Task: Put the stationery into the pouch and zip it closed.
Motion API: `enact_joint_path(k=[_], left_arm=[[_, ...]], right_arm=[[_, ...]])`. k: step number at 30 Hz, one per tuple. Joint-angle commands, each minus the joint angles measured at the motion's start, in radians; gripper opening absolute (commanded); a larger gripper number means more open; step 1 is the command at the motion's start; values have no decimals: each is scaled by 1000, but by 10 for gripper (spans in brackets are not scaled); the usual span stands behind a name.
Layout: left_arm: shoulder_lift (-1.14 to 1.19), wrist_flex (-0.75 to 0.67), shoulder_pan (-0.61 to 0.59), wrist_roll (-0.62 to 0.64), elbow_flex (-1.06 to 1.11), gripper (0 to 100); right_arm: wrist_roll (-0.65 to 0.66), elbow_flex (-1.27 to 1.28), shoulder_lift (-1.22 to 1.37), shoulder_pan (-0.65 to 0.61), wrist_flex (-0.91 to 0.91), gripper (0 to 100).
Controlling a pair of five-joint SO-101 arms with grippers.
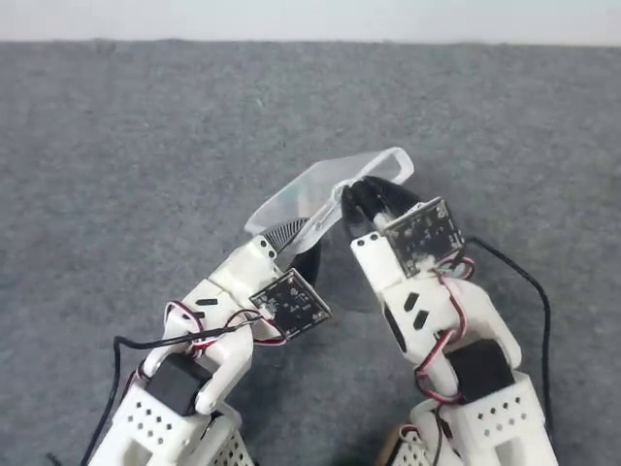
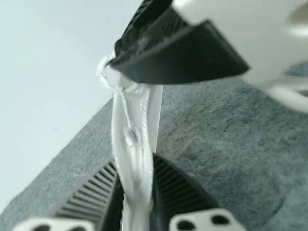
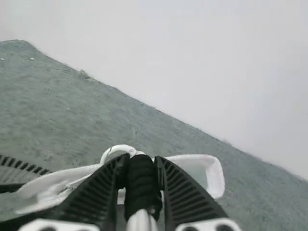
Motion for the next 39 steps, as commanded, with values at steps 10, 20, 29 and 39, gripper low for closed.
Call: enact_joint_path(k=[10,20,29,39], left_arm=[[-15,40,-2,15,-15,9],[-15,41,-2,-9,-15,7],[-15,43,-2,-11,-15,7],[-15,40,0,-35,1,7]], right_arm=[[-8,-21,30,147,-74,6],[-11,-20,128,179,-153,6],[-11,-25,183,180,-188,6],[-14,-21,186,239,-234,6]])
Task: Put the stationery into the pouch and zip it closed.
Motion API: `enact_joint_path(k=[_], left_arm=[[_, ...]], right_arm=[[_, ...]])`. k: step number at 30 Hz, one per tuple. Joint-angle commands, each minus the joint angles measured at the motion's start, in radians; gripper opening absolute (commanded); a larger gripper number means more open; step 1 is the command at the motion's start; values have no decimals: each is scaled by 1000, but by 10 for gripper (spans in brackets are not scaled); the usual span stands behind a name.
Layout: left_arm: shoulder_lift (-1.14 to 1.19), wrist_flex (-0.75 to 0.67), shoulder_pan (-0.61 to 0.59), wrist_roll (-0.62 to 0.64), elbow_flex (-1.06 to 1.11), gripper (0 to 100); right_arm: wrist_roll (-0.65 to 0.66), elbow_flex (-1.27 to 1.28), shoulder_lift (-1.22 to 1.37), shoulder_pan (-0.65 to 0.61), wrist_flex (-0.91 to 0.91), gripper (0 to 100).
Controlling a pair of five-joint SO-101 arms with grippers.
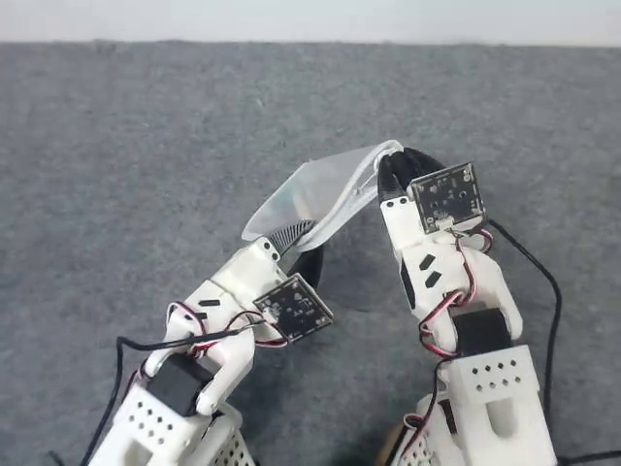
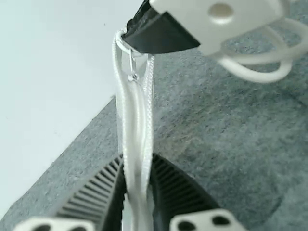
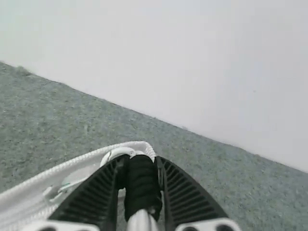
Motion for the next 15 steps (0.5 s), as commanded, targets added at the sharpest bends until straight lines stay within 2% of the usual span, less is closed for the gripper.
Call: enact_joint_path(k=[1,6,10,15], left_arm=[[-14,31,-6,-15,4,7],[-14,31,-6,-15,4,7],[-14,31,-6,-15,4,7],[-14,31,-6,-15,4,7]], right_arm=[[-14,-21,4,70,-54,6],[-15,-12,99,130,-165,6],[-75,-31,251,173,-285,6],[-121,-110,414,231,-323,6]])
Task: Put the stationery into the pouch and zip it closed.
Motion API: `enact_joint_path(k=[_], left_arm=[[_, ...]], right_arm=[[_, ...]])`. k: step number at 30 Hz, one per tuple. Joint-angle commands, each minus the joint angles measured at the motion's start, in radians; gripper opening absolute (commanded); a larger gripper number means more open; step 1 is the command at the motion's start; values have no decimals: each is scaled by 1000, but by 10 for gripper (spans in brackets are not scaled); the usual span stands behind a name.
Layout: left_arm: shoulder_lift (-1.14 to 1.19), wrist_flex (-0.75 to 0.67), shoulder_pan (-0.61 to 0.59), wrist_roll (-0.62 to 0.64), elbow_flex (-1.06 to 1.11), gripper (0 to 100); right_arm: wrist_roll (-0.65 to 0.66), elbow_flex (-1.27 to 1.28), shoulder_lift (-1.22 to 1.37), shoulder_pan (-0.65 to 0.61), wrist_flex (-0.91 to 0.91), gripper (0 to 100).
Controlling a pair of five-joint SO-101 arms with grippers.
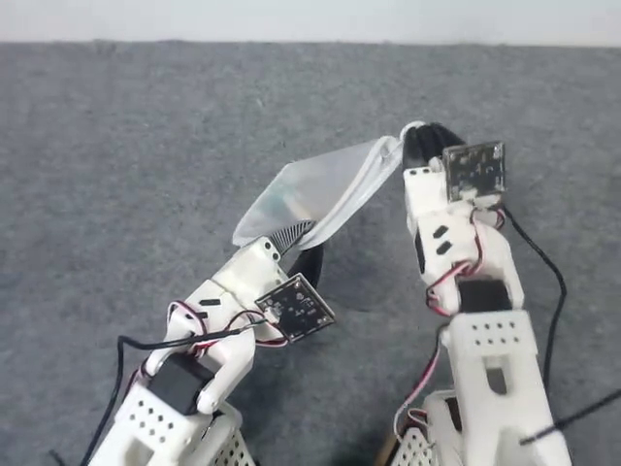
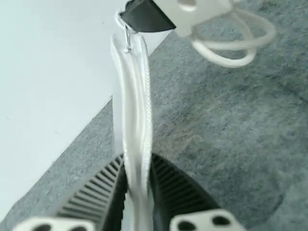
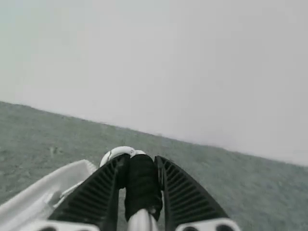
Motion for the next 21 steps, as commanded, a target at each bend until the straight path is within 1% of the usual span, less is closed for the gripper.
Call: enact_joint_path(k=[1,5,10,21], left_arm=[[-15,31,-6,-8,2,7],[-15,31,-6,-8,2,7],[-15,32,-6,-8,2,7],[-15,32,-6,-8,2,7]], right_arm=[[-54,-103,151,108,-36,6],[-86,-169,265,147,-38,6],[-123,-230,357,165,-28,6],[-126,-229,367,156,-27,6]])
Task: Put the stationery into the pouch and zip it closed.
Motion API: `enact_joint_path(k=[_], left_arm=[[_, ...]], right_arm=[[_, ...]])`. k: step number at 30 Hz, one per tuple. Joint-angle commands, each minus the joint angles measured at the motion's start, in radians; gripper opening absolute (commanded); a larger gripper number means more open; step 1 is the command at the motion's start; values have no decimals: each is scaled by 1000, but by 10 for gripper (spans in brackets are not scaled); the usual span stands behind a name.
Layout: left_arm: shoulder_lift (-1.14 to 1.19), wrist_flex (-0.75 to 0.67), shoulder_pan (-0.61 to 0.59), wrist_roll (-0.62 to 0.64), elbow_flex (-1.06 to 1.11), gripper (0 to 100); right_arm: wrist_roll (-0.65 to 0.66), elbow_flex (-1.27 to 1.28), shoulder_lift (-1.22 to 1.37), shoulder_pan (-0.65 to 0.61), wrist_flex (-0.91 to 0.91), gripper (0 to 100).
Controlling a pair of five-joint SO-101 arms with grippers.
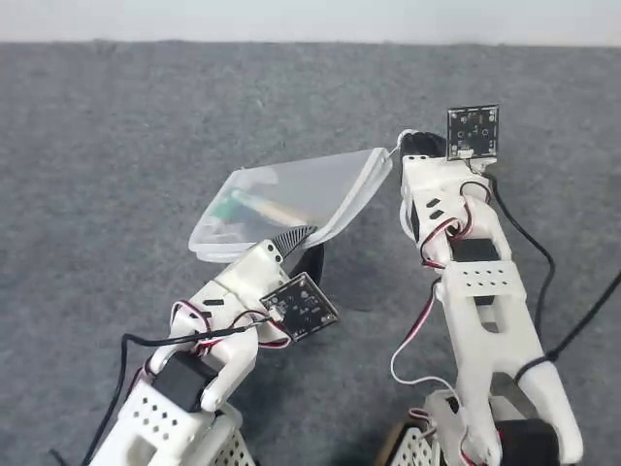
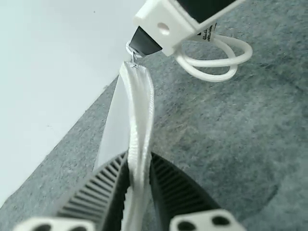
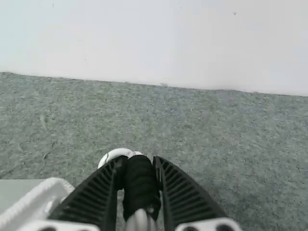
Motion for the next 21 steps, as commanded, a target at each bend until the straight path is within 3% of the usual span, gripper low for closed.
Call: enact_joint_path(k=[1,9,12,17,21], left_arm=[[-18,31,-6,-8,-19,7],[-20,25,-6,6,-27,18],[-41,25,-34,83,-31,88],[-201,35,-130,293,-12,246],[-373,38,-163,358,53,269]], right_arm=[[-12,-84,15,116,-18,6],[-12,-83,15,113,-16,7],[-12,-86,13,102,18,13],[-12,-86,13,59,67,125],[-8,-86,13,38,88,125]])
